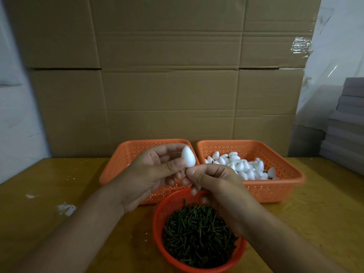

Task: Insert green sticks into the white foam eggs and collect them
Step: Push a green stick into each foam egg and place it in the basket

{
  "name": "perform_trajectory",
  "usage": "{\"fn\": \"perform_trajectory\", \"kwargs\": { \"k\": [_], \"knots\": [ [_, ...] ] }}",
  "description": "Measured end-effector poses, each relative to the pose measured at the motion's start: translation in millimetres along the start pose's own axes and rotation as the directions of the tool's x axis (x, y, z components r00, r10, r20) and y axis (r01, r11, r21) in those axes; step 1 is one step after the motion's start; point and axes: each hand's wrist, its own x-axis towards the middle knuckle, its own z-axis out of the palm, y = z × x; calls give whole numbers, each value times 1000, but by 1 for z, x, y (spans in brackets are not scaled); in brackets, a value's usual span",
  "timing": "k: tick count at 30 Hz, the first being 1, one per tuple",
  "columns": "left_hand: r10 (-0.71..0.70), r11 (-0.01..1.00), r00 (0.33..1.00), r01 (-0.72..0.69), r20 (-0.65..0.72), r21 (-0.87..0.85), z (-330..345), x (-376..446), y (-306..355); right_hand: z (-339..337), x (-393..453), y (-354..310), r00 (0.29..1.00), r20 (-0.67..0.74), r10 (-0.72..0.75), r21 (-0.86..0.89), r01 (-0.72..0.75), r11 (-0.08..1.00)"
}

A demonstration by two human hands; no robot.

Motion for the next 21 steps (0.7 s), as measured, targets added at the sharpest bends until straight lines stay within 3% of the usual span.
{"fn": "perform_trajectory", "kwargs": {
  "k": [11,21],
  "knots": [
    [117,985,992,-109,-51,135,4,1,-6,-1,1,2,999,-13,-41,-34,41,999],
    [37,999,996,-34,-81,39,4,3,-8,-5,3,4,999,-34,-31,-77,29,997]
  ]
}}
